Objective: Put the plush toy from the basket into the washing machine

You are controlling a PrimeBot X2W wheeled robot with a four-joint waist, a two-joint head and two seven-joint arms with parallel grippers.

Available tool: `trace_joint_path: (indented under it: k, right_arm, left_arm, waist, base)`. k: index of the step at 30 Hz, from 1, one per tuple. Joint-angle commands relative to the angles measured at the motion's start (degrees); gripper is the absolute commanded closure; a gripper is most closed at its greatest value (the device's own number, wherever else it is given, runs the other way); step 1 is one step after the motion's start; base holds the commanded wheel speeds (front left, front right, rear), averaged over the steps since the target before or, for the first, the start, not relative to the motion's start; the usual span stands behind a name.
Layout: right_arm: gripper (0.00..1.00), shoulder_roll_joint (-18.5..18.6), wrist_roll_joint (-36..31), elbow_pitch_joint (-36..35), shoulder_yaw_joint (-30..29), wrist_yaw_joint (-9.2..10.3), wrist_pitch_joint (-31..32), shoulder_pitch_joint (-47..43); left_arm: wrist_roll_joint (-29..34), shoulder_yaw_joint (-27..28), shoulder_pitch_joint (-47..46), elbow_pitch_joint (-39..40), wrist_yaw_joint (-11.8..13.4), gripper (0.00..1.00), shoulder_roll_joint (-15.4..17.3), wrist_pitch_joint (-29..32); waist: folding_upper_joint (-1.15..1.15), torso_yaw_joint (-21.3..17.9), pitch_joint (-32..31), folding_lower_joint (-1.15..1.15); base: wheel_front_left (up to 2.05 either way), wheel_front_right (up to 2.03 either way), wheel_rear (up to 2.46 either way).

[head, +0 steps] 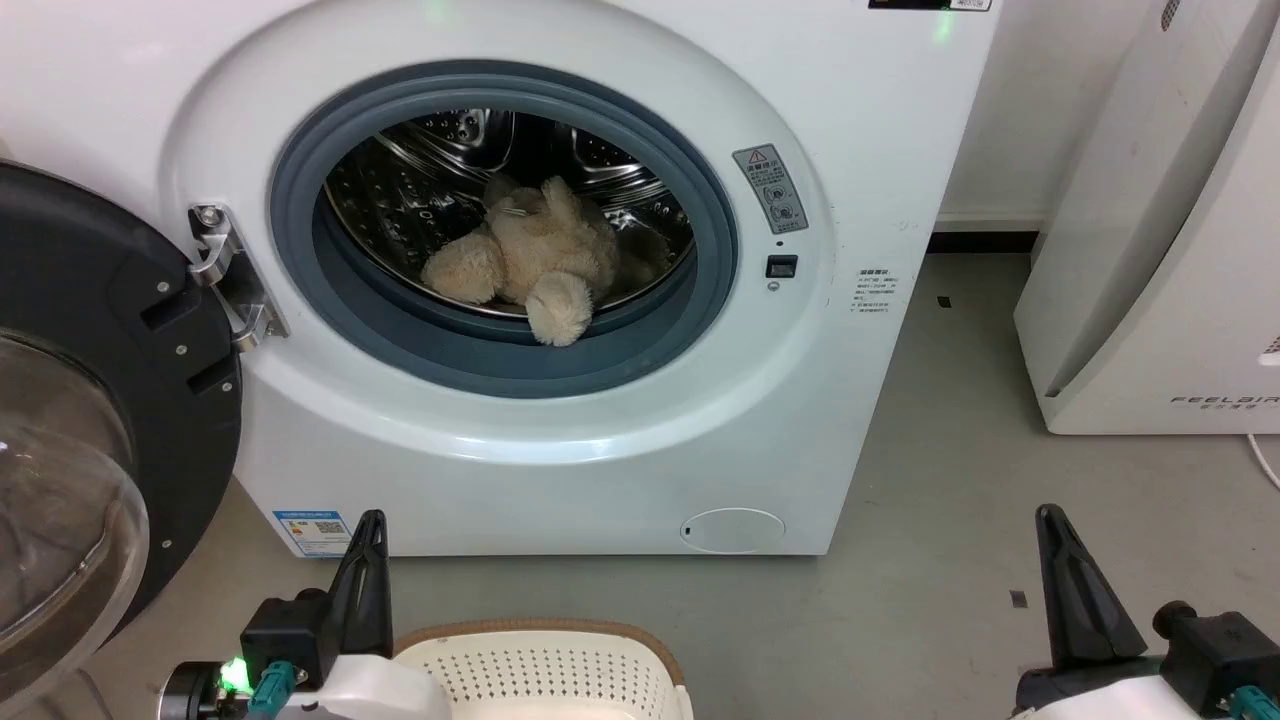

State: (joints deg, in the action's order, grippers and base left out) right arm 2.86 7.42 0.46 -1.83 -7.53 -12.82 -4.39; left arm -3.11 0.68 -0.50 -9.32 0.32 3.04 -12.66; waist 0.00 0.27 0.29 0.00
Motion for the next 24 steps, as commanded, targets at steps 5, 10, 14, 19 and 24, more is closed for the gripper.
trace_joint_path:
  k: [5,10,14,19,24]
  right_arm:
    - [1.00,0.0,-0.9,-0.1,0.1,0.01,0.8,0.7]
    - [1.00,0.0,-1.2,-0.1,0.2,0.01,1.4,0.9]
    - [1.00,0.0,-1.5,-0.1,0.3,0.01,1.8,1.0]
    - [1.00,0.0,-1.8,-0.1,0.3,0.01,2.4,1.2]
    - [1.00,0.0,-2.1,-0.1,0.4,0.01,3.0,1.4]
  left_arm:
    - [0.5,-0.1,0.1,0.9,-0.1,1.00,0.0,0.7]
    - [0.6,-0.1,0.1,1.3,-0.1,1.00,0.0,1.3]
    - [0.7,-0.1,0.1,1.6,-0.1,1.00,0.0,1.7]
    - [0.9,-0.2,0.1,2.0,-0.1,1.00,0.0,2.3]
    - [1.0,-0.2,0.2,2.5,-0.1,1.00,0.0,2.9]
  waist:
    - [0.00,0.0,0.0,0.00]
    - [0.00,0.0,0.0,0.00]
    - [0.00,0.0,0.0,0.00]
    - [0.00,0.0,-0.1,0.00]
    - [0.00,-0.1,-0.1,0.00]
  base:
    - [0.00,0.00,0.00]
    - [0.00,0.00,0.00]
    - [0.00,0.00,0.00]
    - [0.00,0.00,0.00]
    - [0.00,0.00,0.00]
